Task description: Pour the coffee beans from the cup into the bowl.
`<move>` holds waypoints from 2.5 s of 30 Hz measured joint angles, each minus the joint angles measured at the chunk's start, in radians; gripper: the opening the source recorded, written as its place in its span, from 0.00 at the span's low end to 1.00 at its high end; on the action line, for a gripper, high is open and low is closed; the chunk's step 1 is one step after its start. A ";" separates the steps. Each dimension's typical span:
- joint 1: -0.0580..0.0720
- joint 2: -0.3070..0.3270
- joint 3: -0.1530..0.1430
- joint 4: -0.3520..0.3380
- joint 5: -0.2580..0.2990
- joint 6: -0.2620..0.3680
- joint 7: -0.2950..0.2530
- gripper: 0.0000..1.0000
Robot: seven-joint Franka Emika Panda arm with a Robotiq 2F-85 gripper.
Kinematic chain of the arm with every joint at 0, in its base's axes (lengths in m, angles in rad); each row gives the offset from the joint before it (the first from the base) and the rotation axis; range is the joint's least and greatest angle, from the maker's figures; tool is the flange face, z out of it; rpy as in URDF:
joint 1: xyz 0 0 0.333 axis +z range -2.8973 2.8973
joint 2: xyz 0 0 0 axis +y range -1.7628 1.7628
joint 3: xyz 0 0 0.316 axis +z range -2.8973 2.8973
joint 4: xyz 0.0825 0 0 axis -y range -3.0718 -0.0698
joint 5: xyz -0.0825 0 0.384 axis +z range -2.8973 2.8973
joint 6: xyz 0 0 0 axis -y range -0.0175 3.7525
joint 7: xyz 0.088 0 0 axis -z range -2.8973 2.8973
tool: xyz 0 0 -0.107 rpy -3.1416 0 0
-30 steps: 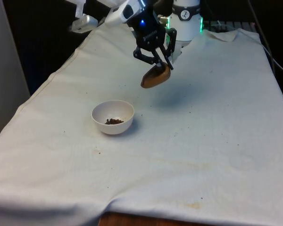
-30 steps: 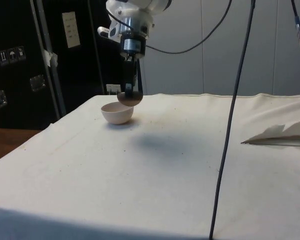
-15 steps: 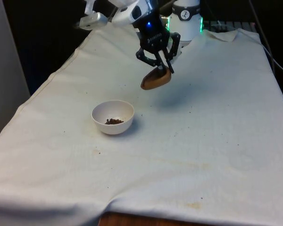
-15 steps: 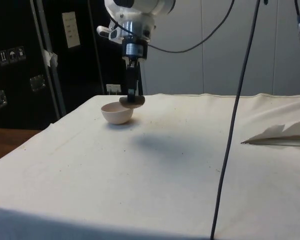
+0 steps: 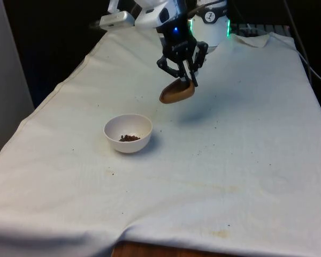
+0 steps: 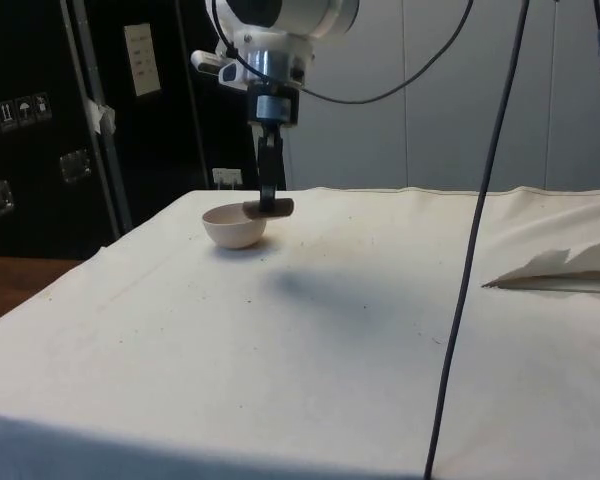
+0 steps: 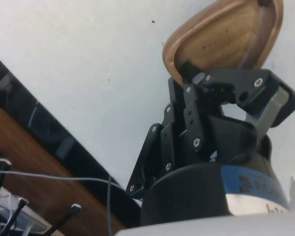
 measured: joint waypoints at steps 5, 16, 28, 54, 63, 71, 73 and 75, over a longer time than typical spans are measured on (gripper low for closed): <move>0.000 -0.002 0.022 -0.021 -0.017 0.058 0.009 0.00; 0.000 -0.003 0.056 -0.051 -0.053 0.149 0.032 0.00; 0.000 -0.003 0.106 -0.101 -0.107 0.265 0.078 0.00; 0.000 0.002 0.200 -0.207 -0.358 0.457 0.304 0.00; 0.000 -0.002 0.208 -0.227 -0.467 0.469 0.394 0.00; 0.000 -0.004 0.216 -0.241 -0.587 0.469 0.497 0.00; 0.000 -0.005 0.218 -0.243 -0.619 0.468 0.525 0.00; 0.000 -0.004 0.220 -0.245 -0.649 0.468 0.552 0.00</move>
